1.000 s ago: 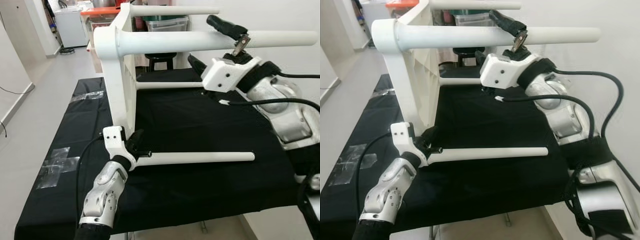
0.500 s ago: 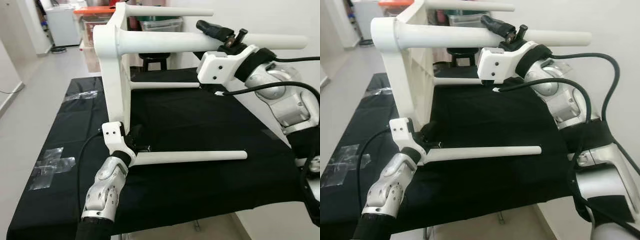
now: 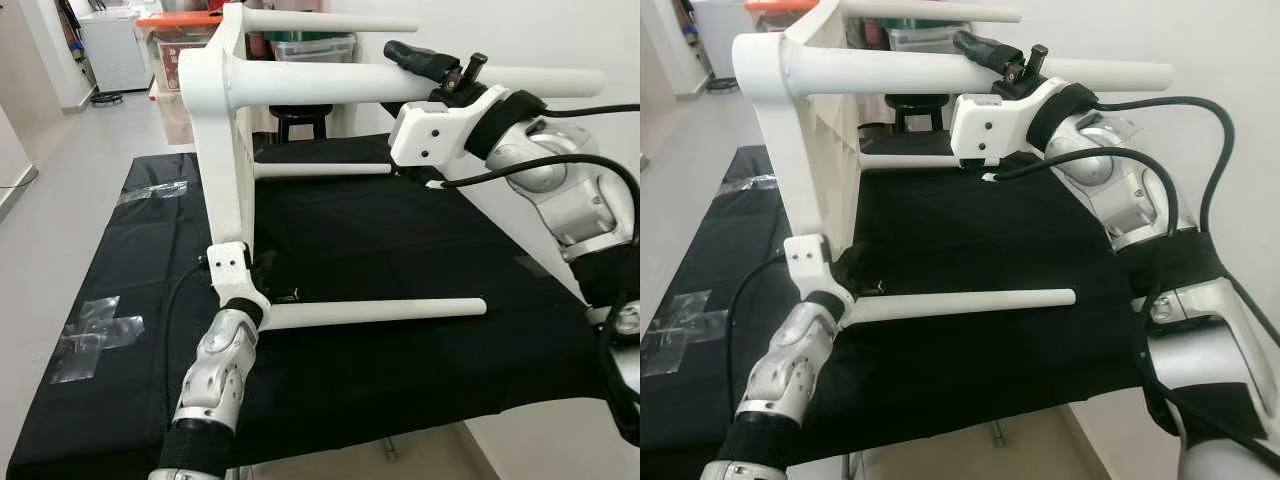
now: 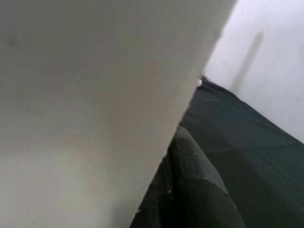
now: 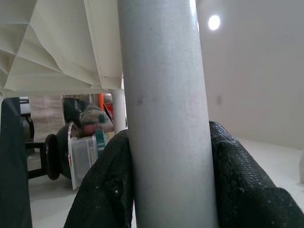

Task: Building children table

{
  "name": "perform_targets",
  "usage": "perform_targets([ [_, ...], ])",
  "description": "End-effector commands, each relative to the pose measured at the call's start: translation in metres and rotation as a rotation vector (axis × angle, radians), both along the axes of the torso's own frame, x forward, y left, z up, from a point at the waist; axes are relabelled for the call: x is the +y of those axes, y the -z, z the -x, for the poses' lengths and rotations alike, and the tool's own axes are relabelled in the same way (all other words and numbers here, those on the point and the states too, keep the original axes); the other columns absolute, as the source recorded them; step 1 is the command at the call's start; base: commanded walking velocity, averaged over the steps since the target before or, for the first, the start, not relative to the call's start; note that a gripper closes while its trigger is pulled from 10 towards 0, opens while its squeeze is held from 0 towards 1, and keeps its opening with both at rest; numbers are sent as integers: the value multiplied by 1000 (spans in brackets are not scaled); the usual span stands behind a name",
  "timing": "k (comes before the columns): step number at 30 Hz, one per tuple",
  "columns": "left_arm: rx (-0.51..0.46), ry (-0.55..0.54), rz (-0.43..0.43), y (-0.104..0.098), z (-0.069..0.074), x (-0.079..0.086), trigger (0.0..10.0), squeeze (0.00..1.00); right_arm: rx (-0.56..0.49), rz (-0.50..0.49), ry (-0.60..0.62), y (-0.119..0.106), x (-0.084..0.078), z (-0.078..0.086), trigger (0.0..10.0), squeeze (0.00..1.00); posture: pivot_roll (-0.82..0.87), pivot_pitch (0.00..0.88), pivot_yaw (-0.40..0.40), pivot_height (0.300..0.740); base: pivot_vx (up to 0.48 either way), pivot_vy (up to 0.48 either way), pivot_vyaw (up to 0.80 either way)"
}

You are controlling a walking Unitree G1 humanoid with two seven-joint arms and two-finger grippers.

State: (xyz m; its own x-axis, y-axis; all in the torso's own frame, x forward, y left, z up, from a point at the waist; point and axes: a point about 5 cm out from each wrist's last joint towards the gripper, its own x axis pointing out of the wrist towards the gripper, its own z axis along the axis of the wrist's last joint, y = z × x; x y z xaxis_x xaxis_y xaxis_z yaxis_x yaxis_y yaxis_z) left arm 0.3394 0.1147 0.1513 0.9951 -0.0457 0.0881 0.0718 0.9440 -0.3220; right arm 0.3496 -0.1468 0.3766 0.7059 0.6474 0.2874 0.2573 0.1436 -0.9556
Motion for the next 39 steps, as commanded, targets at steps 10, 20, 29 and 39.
perform_targets([
  [10,96,-326,35,16,-10,66,10000,0,-26,-32,-15,-13,-1,4,0,0,-143,0,-25,740,0,0,0],
  [20,-211,-552,-37,-89,-18,159,10000,0,25,-312,148,-20,-34,-14,0,0,-100,0,-34,740,0,0,0],
  [29,-569,-401,-253,-214,-10,150,10000,0,341,-969,242,47,-55,-49,0,0,19,0,-41,740,0,0,0],
  [39,-700,-217,-355,-271,-6,123,10000,0,732,-1331,288,150,-21,-57,0,0,62,0,-15,740,0,0,0],
])
